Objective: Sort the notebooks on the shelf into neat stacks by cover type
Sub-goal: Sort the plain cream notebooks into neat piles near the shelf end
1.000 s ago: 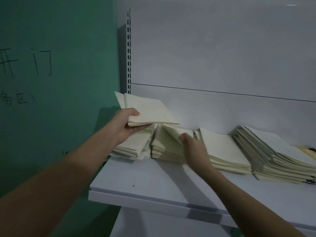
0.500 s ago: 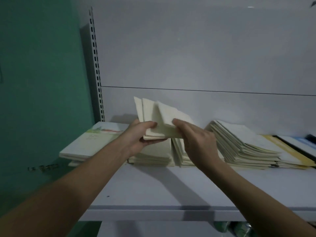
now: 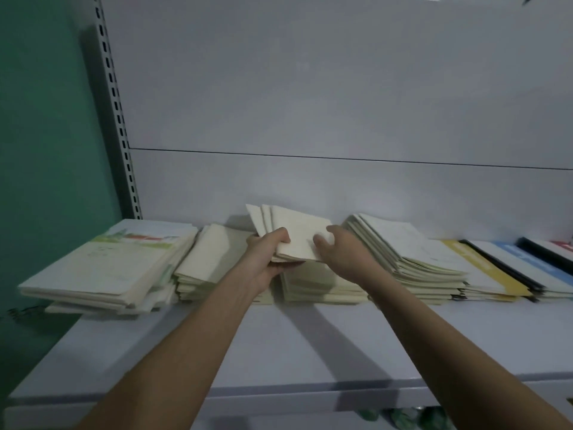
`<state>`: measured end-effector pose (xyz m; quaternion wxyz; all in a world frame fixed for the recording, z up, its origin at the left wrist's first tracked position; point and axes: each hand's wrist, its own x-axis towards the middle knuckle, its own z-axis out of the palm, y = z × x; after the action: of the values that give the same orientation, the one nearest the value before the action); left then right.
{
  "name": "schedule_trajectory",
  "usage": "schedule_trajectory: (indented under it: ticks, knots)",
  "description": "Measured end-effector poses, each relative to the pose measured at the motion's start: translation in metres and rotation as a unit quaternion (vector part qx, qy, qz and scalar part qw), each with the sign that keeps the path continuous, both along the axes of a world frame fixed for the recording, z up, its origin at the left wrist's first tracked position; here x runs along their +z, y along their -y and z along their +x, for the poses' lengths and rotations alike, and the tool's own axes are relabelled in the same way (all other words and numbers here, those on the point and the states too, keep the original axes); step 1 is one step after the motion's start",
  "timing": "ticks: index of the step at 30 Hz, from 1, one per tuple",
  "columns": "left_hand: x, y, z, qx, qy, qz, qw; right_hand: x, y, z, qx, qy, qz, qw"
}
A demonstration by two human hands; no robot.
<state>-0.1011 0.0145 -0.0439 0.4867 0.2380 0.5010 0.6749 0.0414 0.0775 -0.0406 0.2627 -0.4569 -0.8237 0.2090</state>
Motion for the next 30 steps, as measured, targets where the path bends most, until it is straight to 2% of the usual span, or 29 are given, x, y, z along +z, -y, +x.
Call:
schedule_trajectory:
  ticks: [2,3,4,5,7,8,9,11,13,15,22,30]
  knots:
    - [-0.001,-0.016,0.002,-0.024,-0.033,-0.027,0.999,-0.009,-0.023,-0.005,-0.026,0.026,-0.074,0.997]
    - [-0.001,-0.023,0.002,-0.038,-0.079,-0.047,0.995,-0.018,-0.035,-0.007,-0.028,0.061,-0.086,0.994]
    - [-0.002,-0.030,0.002,-0.044,-0.159,-0.078,0.983,-0.024,-0.045,-0.010,-0.023,0.114,-0.076,0.990]
    - [-0.005,-0.037,0.003,-0.043,-0.264,-0.118,0.956,-0.032,-0.056,-0.013,-0.019,0.164,-0.063,0.984]
    - [-0.015,-0.047,0.009,-0.001,-0.478,-0.180,0.860,-0.040,-0.069,-0.018,-0.010,0.235,-0.054,0.970]
    - [-0.022,-0.049,0.013,0.020,-0.536,-0.184,0.824,-0.041,-0.074,-0.019,-0.001,0.255,-0.052,0.965]
    - [-0.029,-0.051,0.015,0.035,-0.561,-0.177,0.808,-0.042,-0.079,-0.020,0.008,0.266,-0.052,0.963]
    - [-0.040,-0.052,0.012,0.042,-0.544,-0.146,0.825,-0.043,-0.083,-0.020,0.018,0.242,-0.047,0.969]
    - [-0.044,-0.051,0.007,0.018,-0.472,-0.119,0.873,-0.047,-0.082,-0.019,0.014,0.198,-0.030,0.980]
    - [-0.043,-0.049,0.004,0.006,-0.427,-0.116,0.897,-0.054,-0.074,-0.018,-0.002,0.174,-0.016,0.985]
    - [-0.049,-0.053,0.007,-0.001,-0.388,-0.081,0.918,-0.058,-0.068,-0.019,-0.030,0.169,0.037,0.984]
    - [-0.051,-0.051,0.019,0.035,-0.404,-0.076,0.911,-0.062,-0.068,-0.019,-0.034,0.177,0.050,0.982]
